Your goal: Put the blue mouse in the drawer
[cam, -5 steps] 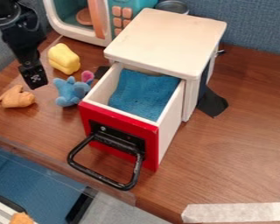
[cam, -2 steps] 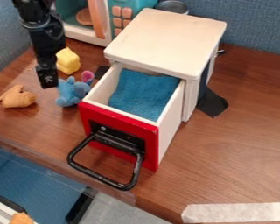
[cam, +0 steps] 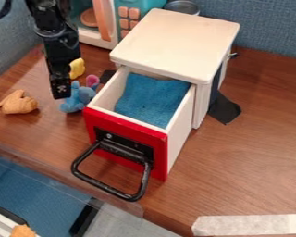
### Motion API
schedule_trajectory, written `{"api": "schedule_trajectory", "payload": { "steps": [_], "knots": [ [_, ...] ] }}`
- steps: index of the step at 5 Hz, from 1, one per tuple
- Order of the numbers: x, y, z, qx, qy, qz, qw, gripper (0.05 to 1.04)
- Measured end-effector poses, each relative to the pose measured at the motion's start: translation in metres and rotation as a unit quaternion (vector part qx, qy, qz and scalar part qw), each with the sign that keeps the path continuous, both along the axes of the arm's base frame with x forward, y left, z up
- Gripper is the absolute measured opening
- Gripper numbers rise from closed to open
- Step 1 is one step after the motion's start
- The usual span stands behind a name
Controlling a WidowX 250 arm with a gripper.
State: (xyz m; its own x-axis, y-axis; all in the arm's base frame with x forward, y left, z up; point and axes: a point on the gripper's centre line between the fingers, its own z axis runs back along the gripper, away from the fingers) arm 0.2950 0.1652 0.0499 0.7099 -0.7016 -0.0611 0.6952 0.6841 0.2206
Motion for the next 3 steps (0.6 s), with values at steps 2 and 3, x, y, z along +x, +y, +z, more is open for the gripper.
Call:
{"api": "schedule_trajectory", "payload": {
  "steps": [2,3],
  "knots": [
    [0.004,-0.005,-0.010,-0.013,0.013,0.010,0.9998,0.999],
    [0.006,-0.009,-0.019,-0.014,0.022,0.012,0.9996,0.999]
  ]
}}
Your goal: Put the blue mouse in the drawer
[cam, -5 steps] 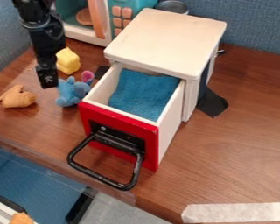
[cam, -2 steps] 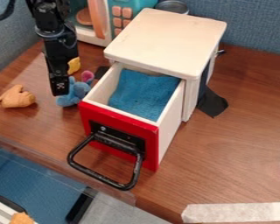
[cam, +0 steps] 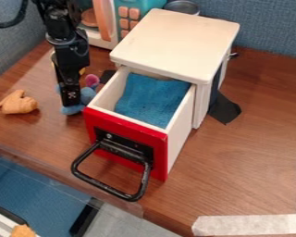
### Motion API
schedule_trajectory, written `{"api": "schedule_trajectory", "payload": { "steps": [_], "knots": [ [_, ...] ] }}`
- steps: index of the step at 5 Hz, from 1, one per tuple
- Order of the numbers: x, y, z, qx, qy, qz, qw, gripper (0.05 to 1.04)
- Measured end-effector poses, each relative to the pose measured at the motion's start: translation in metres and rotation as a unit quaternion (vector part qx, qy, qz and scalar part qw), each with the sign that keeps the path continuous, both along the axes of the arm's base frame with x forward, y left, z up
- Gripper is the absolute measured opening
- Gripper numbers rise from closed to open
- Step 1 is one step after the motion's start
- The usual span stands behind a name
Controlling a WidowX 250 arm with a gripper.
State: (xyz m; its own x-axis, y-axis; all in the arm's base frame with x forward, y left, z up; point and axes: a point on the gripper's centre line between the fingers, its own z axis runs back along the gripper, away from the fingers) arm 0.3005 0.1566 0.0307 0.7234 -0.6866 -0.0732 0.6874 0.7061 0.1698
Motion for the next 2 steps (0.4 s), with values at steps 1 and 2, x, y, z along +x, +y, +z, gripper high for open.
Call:
{"api": "schedule_trajectory", "payload": {
  "steps": [1,2],
  "knots": [
    [0.0015,-0.0008,-0.0087,0.013,0.012,0.011,0.9998,0.946],
    [0.0028,-0.0007,-0.0127,0.032,0.018,0.030,0.9989,0.672]
  ]
}}
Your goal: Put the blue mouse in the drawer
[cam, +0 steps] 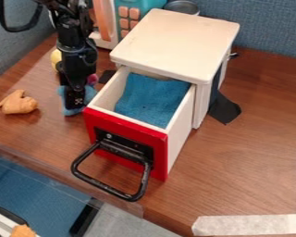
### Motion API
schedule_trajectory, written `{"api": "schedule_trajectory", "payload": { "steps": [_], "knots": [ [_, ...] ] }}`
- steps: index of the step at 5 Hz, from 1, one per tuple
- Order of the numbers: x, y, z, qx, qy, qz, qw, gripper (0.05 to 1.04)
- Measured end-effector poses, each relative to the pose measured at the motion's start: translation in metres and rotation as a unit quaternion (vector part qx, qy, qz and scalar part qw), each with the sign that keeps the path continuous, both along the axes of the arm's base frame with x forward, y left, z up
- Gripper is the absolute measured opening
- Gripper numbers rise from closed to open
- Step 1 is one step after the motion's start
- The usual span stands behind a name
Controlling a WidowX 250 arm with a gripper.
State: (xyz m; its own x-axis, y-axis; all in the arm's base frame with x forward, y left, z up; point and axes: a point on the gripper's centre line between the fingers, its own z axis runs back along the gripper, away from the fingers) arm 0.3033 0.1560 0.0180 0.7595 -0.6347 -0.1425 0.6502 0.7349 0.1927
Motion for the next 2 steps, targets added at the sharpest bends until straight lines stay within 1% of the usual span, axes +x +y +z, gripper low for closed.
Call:
{"api": "schedule_trajectory", "payload": {
  "steps": [1,2],
  "knots": [
    [-0.0005,0.0000,0.0010,0.006,-0.021,0.020,0.9995,0.424],
    [-0.0085,0.0023,0.0050,0.006,-0.046,0.074,0.9962,0.309]
  ]
}}
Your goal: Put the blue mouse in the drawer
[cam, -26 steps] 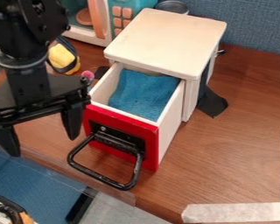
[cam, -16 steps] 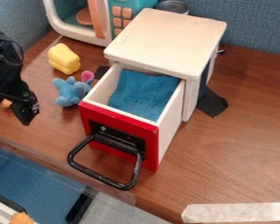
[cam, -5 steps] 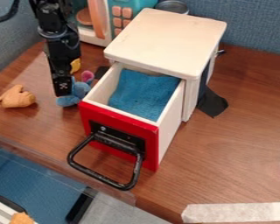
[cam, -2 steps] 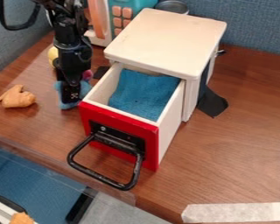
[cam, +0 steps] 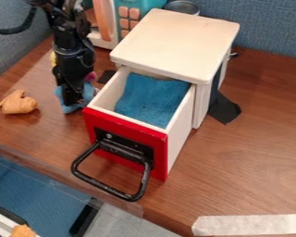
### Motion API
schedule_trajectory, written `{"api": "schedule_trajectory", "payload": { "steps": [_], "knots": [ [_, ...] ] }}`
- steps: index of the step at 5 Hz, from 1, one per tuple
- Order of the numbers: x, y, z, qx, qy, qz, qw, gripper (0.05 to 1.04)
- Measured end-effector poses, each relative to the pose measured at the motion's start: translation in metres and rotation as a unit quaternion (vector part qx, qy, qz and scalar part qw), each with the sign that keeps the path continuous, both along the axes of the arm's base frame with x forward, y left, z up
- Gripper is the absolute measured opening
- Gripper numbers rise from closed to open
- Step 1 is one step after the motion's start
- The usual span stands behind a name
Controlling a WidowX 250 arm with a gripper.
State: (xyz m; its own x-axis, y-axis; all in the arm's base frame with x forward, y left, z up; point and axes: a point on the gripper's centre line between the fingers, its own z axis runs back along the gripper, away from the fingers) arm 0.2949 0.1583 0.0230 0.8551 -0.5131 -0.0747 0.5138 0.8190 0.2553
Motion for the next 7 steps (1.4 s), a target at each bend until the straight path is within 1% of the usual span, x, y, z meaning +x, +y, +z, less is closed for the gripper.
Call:
{"api": "schedule_trajectory", "payload": {
  "steps": [1,2,3,4,5,6,7],
  "knots": [
    [-0.011,0.008,0.012,0.009,-0.020,0.062,0.9978,0.268],
    [-0.024,0.019,0.031,0.006,-0.049,0.117,0.9919,0.257],
    [-0.040,0.023,0.048,-0.006,-0.073,0.163,0.9839,0.256],
    [-0.048,0.013,0.069,-0.038,-0.093,0.189,0.9768,0.255],
    [-0.056,-0.003,0.087,-0.068,-0.106,0.213,0.9689,0.255],
    [-0.057,-0.025,0.099,-0.102,-0.104,0.216,0.9655,0.255],
    [-0.054,-0.048,0.102,-0.133,-0.095,0.224,0.9609,0.255]
  ]
}}
